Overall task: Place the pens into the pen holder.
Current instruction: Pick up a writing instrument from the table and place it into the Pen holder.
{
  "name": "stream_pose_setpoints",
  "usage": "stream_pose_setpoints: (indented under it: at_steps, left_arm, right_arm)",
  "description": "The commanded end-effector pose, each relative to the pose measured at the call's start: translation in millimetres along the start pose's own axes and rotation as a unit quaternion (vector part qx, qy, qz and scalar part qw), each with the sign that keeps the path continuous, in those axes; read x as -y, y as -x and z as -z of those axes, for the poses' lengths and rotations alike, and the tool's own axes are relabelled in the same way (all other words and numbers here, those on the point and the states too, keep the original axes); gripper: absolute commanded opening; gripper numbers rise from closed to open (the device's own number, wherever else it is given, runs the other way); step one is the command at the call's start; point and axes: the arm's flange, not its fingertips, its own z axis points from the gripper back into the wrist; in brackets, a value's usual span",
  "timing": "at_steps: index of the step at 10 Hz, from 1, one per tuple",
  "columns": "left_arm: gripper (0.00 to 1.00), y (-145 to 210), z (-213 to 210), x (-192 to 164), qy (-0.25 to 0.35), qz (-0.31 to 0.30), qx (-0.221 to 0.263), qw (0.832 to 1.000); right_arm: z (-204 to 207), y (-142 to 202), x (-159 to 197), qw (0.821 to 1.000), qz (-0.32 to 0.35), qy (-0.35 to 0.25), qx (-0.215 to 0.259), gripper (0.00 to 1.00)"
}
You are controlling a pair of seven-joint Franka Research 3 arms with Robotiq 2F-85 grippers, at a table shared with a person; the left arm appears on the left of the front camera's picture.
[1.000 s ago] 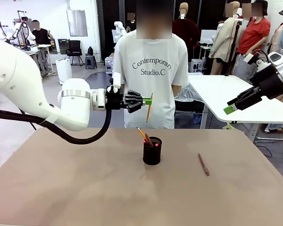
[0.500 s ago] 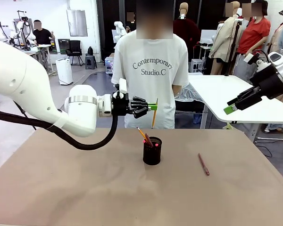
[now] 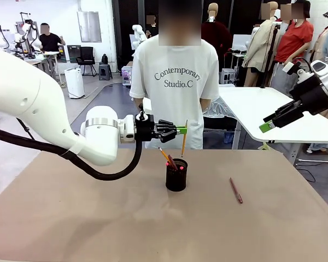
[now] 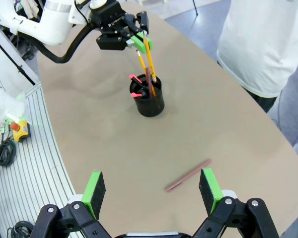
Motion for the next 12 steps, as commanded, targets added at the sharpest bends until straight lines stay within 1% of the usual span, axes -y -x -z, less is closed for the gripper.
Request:
stream_pose_setpoints:
  at_steps: [1,5,10,11,12]
  left_arm:
    - [0.0,2.3,-2.8,7.8,-0.011,-0.017,0.002,1.0]
    - [0.0,21.3,-3.2,15.6,-0.01,-0.039,-0.013,0.999]
    - [0.96,16.3,-8.0,12.5,-0.012,-0.024,-0.019,0.999]
    - [1.0,15.8,-9.6,12.4,-0.013,-0.023,-0.017,1.0]
    - [1.0,13.9,-11.1,12.6,-0.012,-0.021,-0.018,1.0]
  right_arm:
    - [-0.1,-1.8,-0.4,1.0,0.0,-0.001,0.007,1.0]
    - [-0.1,-1.8,-0.4,1.0,0.0,-0.001,0.007,1.0]
    - [-0.1,-1.8,-0.4,1.0,0.0,-0.001,0.007,1.0]
    - [-0.1,-1.8,-0.4,1.0,0.0,-0.001,0.007,1.0]
    - [-0.1,-1.8,-0.4,1.0,0.0,-0.001,0.007,1.0]
